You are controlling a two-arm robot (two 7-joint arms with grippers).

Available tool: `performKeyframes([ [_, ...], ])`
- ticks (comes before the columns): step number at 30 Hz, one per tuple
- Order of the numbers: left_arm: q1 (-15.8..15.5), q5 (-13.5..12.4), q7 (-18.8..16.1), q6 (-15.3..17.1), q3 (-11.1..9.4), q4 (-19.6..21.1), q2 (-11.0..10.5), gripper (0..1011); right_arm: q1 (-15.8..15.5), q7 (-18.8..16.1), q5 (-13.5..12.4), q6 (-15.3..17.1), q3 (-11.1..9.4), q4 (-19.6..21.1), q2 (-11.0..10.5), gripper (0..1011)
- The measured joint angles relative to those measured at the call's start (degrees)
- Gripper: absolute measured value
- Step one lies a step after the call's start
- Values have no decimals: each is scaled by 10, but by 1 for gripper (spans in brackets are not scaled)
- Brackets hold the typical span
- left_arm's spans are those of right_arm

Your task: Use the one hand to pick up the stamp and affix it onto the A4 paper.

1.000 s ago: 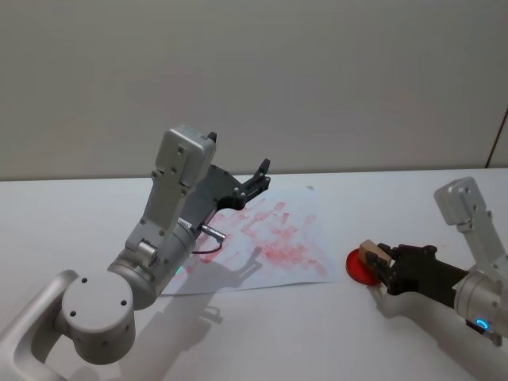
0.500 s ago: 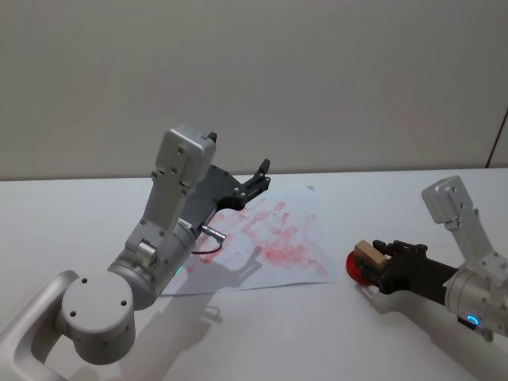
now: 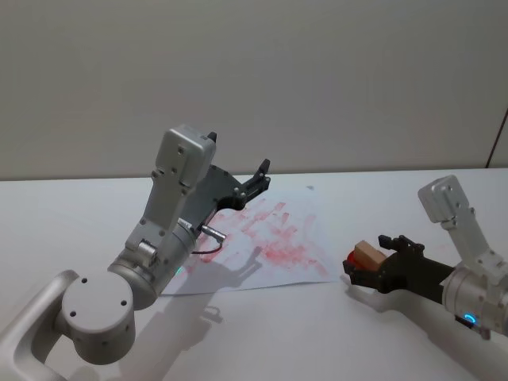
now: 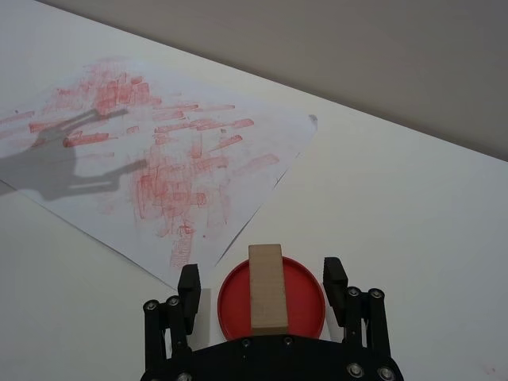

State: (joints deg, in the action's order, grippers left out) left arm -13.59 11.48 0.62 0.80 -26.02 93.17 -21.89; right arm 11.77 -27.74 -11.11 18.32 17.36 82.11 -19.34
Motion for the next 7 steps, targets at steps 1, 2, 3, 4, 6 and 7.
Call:
performKeyframes([
  [1,0,0,0,0,0,0,0,1001,0,0,0,0,0,0,0,938],
  [2,0,0,0,0,0,0,0,1001,1,0,0,0,0,-1,0,971],
  [3,0,0,0,0,0,0,0,1001,1,0,1,0,0,-1,0,980],
  [4,0,0,0,0,0,0,0,1001,1,-1,1,0,0,-1,1,999],
  [6,0,0,0,0,0,0,0,1001,1,-1,1,0,0,-2,1,1001],
  [7,0,0,0,0,0,0,0,1001,1,-1,1,0,1,-2,1,1001],
])
